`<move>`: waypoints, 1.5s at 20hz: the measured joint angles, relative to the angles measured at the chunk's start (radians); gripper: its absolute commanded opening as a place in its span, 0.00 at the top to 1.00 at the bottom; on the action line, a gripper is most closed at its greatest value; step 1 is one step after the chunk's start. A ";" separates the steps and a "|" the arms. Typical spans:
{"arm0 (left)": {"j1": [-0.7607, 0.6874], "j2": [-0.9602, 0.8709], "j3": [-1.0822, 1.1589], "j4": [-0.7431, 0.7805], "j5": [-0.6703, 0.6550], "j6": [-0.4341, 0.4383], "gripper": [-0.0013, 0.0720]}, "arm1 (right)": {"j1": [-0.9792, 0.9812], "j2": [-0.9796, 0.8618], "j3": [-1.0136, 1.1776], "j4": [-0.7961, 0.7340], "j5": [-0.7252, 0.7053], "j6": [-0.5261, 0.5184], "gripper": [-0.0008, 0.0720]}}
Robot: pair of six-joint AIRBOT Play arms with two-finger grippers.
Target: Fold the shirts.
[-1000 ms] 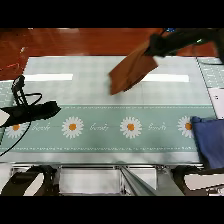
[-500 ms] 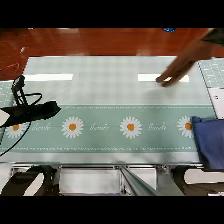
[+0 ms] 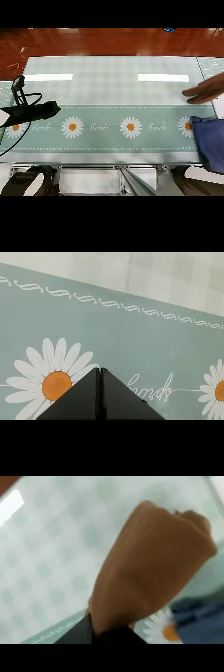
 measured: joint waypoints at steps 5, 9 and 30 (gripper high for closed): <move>0.000 0.000 0.000 0.000 0.039 0.001 0.95 | -0.151 0.148 -0.172 -0.136 0.066 0.006 0.96; 0.000 -0.002 0.000 0.000 0.081 0.004 0.95 | -0.301 0.317 -0.401 -0.251 0.071 -0.005 0.96; -0.035 -0.269 0.542 0.006 0.191 0.124 0.96 | 0.006 0.377 -0.574 0.183 -0.429 -0.211 0.96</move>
